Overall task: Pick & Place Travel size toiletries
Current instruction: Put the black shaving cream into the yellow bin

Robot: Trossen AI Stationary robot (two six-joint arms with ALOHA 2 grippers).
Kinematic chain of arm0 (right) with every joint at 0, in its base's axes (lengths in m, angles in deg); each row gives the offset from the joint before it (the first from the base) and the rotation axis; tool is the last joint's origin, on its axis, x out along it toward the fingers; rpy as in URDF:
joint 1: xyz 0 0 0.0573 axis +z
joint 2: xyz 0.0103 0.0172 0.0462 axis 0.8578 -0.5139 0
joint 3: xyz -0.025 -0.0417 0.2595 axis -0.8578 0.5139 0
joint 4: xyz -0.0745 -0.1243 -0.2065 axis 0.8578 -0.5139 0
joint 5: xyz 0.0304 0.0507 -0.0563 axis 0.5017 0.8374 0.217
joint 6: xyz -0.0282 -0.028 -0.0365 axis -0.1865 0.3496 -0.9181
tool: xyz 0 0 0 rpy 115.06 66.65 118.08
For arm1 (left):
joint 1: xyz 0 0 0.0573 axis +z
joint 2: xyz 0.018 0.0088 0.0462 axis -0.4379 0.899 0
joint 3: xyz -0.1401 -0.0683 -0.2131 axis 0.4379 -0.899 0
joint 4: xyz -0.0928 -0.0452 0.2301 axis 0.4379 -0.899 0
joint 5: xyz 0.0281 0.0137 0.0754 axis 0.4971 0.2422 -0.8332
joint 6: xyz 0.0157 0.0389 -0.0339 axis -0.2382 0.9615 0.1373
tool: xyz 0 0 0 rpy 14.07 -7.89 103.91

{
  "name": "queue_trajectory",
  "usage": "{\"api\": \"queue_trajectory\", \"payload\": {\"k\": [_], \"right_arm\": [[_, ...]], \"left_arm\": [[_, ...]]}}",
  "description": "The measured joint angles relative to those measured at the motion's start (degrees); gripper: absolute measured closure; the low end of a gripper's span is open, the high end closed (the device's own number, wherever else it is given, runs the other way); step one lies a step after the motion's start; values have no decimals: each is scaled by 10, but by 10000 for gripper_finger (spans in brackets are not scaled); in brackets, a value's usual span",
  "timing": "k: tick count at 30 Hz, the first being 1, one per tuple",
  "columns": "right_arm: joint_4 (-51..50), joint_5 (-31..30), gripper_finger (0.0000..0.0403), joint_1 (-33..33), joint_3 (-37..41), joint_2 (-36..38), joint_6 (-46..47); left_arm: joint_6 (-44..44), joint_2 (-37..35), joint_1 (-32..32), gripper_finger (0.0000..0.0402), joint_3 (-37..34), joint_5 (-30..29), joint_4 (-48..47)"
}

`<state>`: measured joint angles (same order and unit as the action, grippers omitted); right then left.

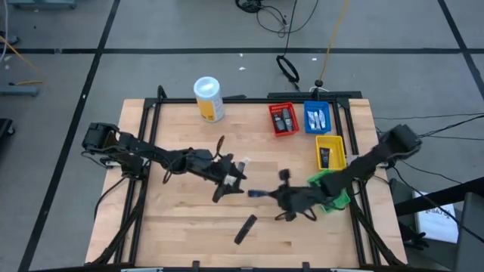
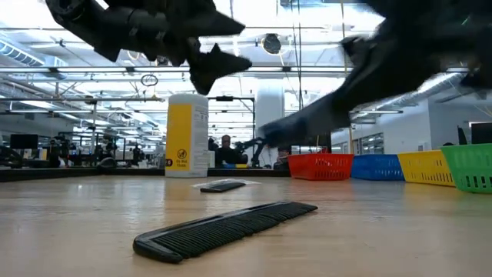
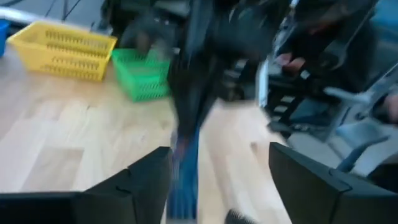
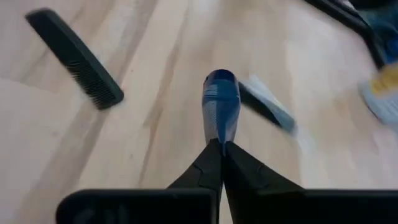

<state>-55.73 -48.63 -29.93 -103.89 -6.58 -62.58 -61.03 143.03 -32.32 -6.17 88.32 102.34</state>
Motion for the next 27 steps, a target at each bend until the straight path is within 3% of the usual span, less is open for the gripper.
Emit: {"api": "queue_trajectory", "payload": {"k": [2, 6, 11, 16, 18, 21, 27], "right_arm": [[-111, -37, 401, 29, -18, 52, 83], [-388, -51, 402, 55, -80, 145, 309], [-724, -19, 402, 41, -141, 204, 588], [-943, 20, 402, 16, -143, 219, 780], [-960, 19, 402, 4, -128, 218, 815], [-914, 17, 402, -26, -88, 221, 801], [-913, -15, 403, -94, -6, 198, 787]], "left_arm": [[12, 0, -11, 129, 0, -28, -23], [21, 0, -39, 133, 0, -110, -70], [21, 0, -67, 158, 0, -188, -95], [21, 0, -85, 185, 0, -219, -101], [22, 0, -88, 195, 0, -222, -100], [25, 0, -88, 207, 0, -223, -100], [25, 0, -88, 227, 0, -223, -100]]}}
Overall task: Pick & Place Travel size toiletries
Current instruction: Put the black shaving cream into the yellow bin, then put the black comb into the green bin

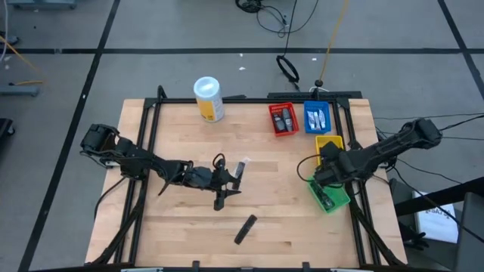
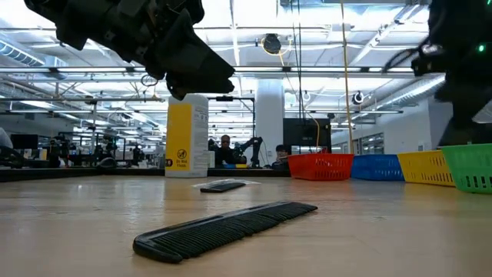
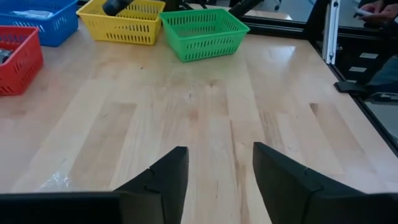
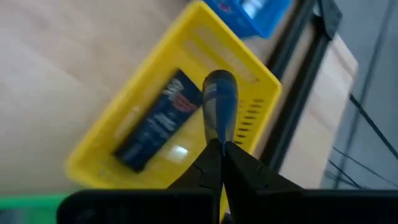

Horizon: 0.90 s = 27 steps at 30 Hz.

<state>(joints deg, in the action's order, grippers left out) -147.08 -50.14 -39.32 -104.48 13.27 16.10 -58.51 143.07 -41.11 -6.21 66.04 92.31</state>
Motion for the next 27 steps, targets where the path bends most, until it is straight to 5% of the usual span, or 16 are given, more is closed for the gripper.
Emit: {"api": "queue_trajectory", "payload": {"k": [15, 27], "right_arm": [[116, 8, 374, -94, 44, -25, -136], [130, 14, 252, -123, 39, -11, -183]], "left_arm": [[0, 0, -1, 243, 0, 1, 0], [-1, 0, -1, 243, 0, 5, 1]]}}
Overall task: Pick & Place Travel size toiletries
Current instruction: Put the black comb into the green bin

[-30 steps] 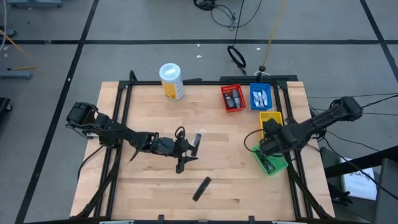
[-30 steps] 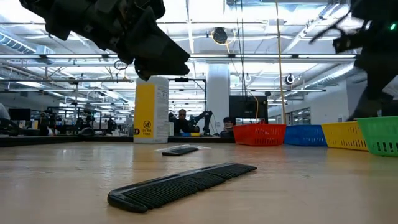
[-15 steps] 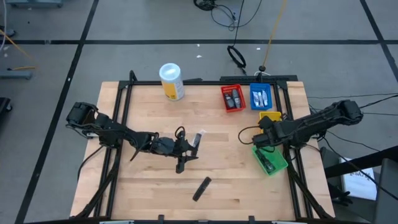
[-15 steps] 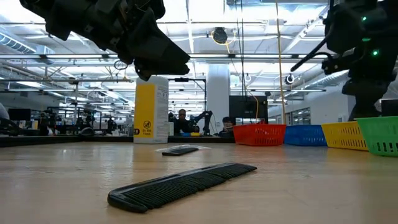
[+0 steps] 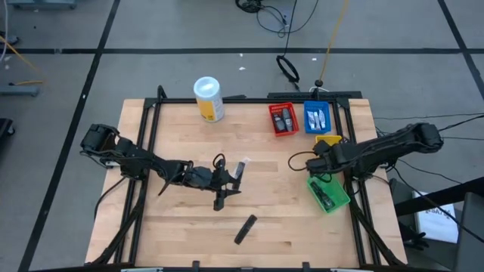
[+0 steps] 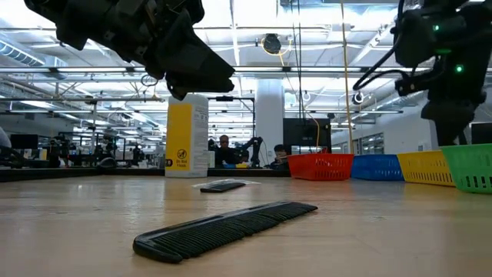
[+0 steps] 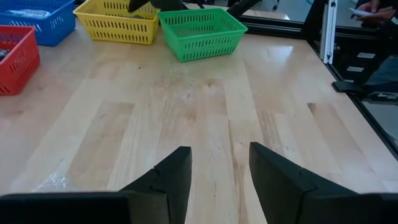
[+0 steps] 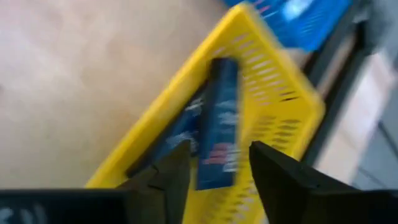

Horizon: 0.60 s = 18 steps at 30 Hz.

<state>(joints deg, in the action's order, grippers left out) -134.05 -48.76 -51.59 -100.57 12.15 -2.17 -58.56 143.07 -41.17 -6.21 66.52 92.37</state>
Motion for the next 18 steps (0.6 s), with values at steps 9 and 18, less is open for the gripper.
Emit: {"api": "queue_trajectory", "payload": {"k": [9, 18], "right_arm": [[48, -68, 212, 21, -64, 47, -21], [747, 27, 247, 134, 13, -38, -380]], "left_arm": [[-6, 0, 0, 243, 0, -13, -1], [-100, 65, 17, 242, 0, -82, 12]]}}
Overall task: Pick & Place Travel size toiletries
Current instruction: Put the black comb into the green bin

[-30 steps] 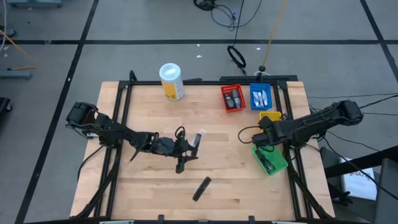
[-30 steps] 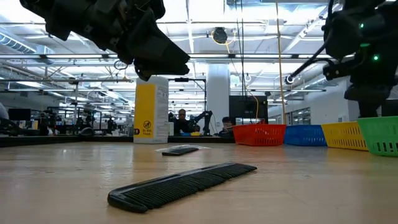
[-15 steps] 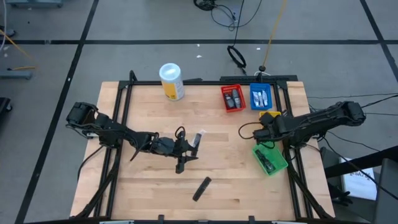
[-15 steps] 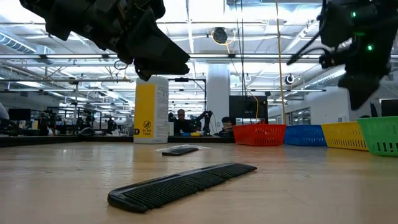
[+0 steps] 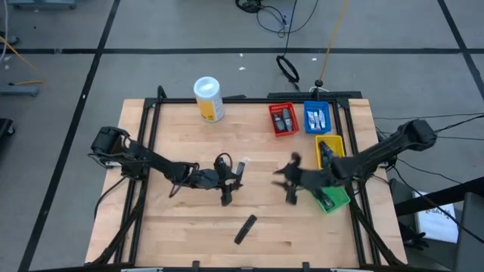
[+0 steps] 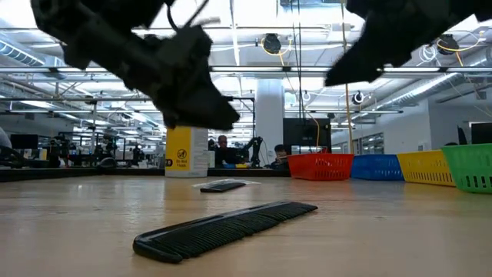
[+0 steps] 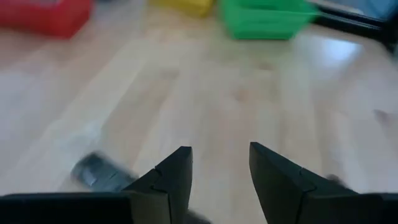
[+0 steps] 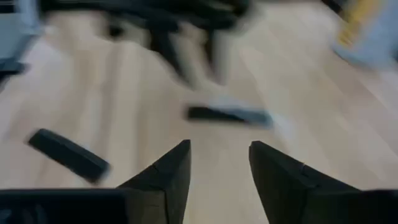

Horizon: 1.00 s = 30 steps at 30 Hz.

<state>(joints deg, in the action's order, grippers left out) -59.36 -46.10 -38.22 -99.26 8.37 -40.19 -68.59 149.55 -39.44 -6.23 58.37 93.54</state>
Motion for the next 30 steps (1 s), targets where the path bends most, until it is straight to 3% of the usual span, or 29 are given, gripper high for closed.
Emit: {"api": "queue_trajectory", "payload": {"k": [5, 8, 12, 16, 21, 25, 30], "right_arm": [[157, 11, 272, 35, 4, -113, -76], [168, 13, 284, 41, 3, -158, -90], [152, 58, 298, 37, 3, -173, -98], [151, 69, 307, 35, 3, -164, -96], [150, 70, 312, 35, 2, -147, -98], [153, 70, 312, 37, 2, -143, -98], [137, 71, 312, 40, 3, -143, -98]], "left_arm": [[-25, 27, 25, 218, 0, -15, -29], [-27, 36, 33, 174, 0, -34, -46], [-17, 70, 37, 112, 2, -68, -47], [-23, 119, 32, 90, 30, -76, -60], [-13, 167, 16, 130, 96, -96, -119], [-13, 177, 13, 188, 142, -105, -224], [23, 172, 13, 274, 155, -98, -278]]}}
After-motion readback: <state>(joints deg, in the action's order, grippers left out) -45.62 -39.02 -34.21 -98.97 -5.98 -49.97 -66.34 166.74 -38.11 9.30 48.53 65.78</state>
